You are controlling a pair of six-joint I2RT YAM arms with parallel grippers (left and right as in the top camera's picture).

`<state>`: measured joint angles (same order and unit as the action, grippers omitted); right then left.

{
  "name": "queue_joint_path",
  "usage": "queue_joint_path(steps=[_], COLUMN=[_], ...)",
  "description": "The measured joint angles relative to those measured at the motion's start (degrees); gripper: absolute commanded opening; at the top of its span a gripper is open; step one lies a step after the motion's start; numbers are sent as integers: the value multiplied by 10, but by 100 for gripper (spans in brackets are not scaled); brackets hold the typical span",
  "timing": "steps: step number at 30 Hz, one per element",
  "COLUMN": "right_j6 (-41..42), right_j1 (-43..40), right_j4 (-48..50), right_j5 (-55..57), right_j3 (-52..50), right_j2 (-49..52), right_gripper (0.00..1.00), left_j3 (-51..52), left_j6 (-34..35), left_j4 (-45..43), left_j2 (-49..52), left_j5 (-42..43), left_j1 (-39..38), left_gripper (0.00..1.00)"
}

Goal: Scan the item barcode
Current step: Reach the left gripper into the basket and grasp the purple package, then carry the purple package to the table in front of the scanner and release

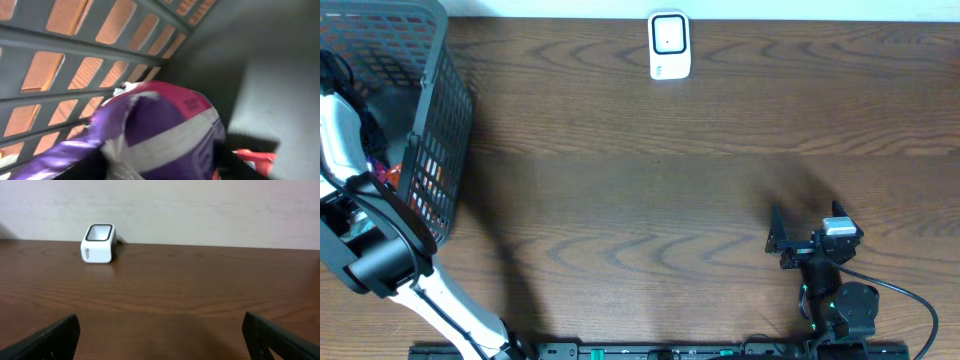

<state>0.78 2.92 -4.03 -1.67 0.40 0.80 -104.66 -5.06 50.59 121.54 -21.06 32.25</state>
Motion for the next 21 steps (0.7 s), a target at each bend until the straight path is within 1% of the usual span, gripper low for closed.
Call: queue_joint_path(steps=[1, 2, 9, 12, 15, 17, 19, 21], right_j6=[0, 0, 0, 0, 0, 0, 0, 0], right_j1=[0, 0, 0, 0, 0, 0, 0, 0], right_j4=[0, 0, 0, 0, 0, 0, 0, 0], right_j5=[0, 0, 0, 0, 0, 0, 0, 0], right_j3=[0, 0, 0, 0, 0, 0, 0, 0], right_j2=[0, 0, 0, 0, 0, 0, 0, 0], right_gripper=[99, 99, 99, 99, 99, 99, 99, 99], left_j3=[0, 0, 0, 0, 3, 3, 3, 1], left_j6=[-2, -3, -10, -9, 2, 14, 33, 71], left_j4=[-1, 0, 4, 3, -24, -60, -91, -130], left_j2=[1, 1, -5, -26, -80, -137, -202, -266], left_j5=[-4, -6, -8, 2, 15, 29, 62, 113], left_j1=[0, 0, 0, -1, -7, -14, -22, -28], left_gripper=[8, 7, 8, 7, 7, 8, 7, 7])
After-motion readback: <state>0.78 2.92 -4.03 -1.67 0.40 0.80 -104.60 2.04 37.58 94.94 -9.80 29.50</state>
